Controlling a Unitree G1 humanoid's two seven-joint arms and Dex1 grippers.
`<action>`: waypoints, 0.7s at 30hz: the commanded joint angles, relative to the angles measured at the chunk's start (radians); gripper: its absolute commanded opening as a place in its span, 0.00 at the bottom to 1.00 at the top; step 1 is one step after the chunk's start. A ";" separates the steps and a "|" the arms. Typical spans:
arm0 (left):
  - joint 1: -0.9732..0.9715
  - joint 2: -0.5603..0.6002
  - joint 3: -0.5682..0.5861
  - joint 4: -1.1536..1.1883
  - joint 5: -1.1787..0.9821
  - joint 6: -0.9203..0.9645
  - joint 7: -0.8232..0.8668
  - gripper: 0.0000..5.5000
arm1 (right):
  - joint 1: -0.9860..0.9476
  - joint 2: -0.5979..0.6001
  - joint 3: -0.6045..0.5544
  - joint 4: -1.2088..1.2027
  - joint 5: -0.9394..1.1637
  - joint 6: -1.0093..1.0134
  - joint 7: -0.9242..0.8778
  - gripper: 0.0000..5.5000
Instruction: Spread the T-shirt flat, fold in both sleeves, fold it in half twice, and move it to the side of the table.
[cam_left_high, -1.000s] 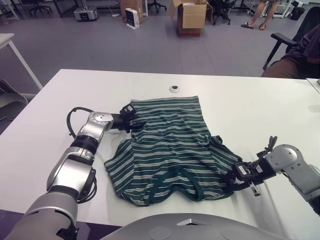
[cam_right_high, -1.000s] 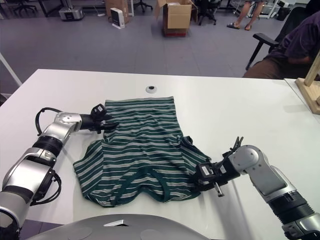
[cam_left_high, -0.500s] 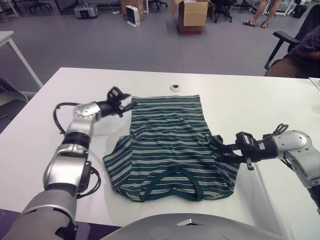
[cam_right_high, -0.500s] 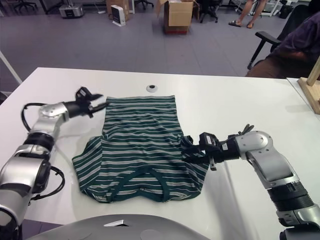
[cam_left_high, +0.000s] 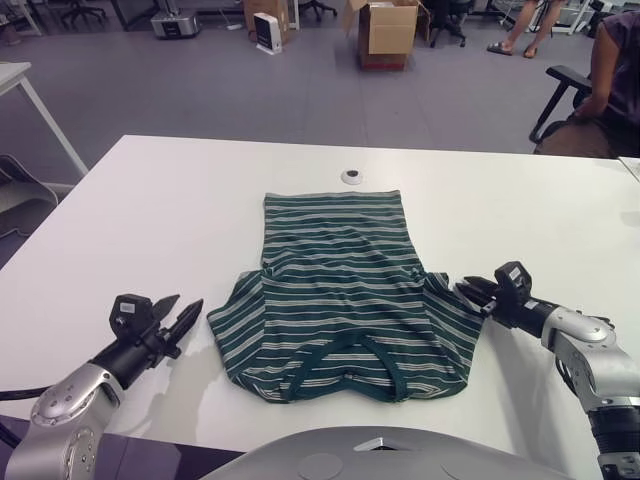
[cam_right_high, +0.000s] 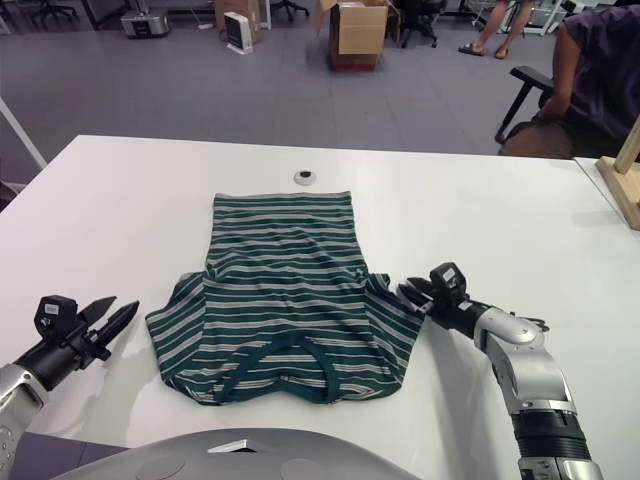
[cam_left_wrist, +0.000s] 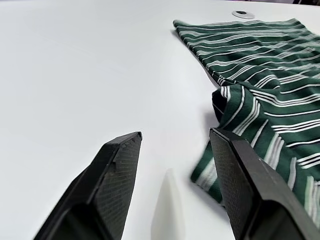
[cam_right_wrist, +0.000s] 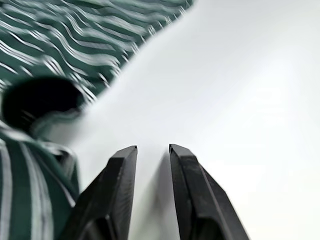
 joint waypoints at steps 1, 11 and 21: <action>0.037 -0.020 -0.031 -0.058 -0.046 0.114 0.051 0.45 | 0.011 0.015 0.010 0.007 -0.040 0.001 -0.035 0.22; -0.015 -0.076 -0.093 -0.003 -0.078 0.235 0.131 0.38 | -0.076 0.062 0.001 0.042 -0.045 -0.042 -0.086 0.22; -0.105 -0.145 -0.045 0.100 -0.150 0.248 0.193 0.06 | -0.085 0.081 0.002 0.051 -0.047 -0.062 -0.089 0.22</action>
